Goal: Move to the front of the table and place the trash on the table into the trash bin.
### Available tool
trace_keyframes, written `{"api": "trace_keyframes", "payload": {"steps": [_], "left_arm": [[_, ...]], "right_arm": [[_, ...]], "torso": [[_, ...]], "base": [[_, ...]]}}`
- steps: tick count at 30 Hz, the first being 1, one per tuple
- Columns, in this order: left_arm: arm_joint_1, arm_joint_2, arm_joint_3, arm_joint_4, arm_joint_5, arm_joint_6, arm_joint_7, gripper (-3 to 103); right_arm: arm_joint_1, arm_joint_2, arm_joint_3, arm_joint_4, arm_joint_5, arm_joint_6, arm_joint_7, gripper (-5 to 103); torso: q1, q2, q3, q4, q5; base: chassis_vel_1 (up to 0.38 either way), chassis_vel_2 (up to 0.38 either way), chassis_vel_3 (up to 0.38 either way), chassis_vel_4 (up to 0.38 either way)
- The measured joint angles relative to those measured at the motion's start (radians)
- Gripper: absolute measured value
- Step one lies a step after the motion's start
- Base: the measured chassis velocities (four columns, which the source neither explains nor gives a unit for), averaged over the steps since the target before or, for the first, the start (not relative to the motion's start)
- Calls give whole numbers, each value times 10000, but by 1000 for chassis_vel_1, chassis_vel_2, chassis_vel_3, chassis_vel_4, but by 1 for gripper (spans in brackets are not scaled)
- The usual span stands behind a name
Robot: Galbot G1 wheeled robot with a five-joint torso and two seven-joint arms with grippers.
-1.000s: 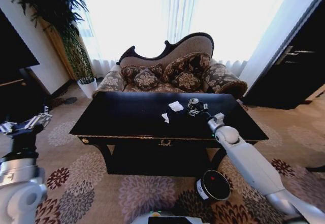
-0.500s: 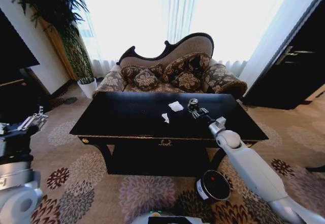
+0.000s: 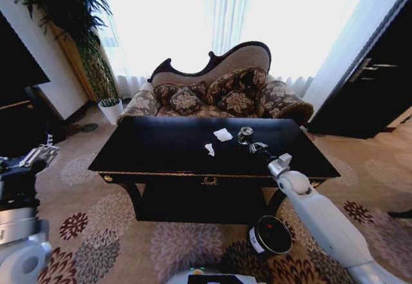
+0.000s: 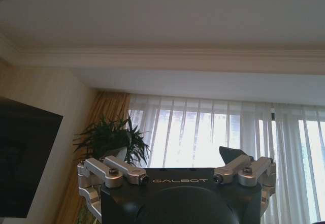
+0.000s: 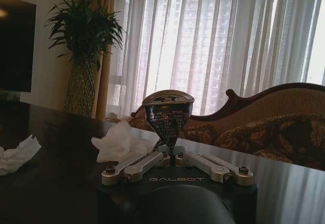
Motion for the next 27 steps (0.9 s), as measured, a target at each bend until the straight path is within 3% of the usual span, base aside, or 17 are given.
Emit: {"api": "trace_keyframes", "payload": {"steps": [11,19,25,27], "left_arm": [[-90,-117,176,-21,17,1,-16,100],[-149,-158,256,52,40,-5,-18,100],[-200,-74,246,107,6,-20,-19,100],[-322,-69,313,232,-3,-39,-29,100]], "right_arm": [[-1436,-332,1470,2109,911,-586,-191,0],[-2601,-22,2250,2817,1571,-356,-699,0],[-3680,603,3419,2635,2712,408,-1716,0],[-4114,942,4166,2354,3350,876,-2696,0]], "torso": [[0,0,0,0,-1],[0,-2,0,1,-2],[0,-2,0,-1,2],[0,-1,0,-1,-3]], "base": [[0,0,0,0],[0,0,0,0],[0,0,0,0],[0,0,0,0]]}}
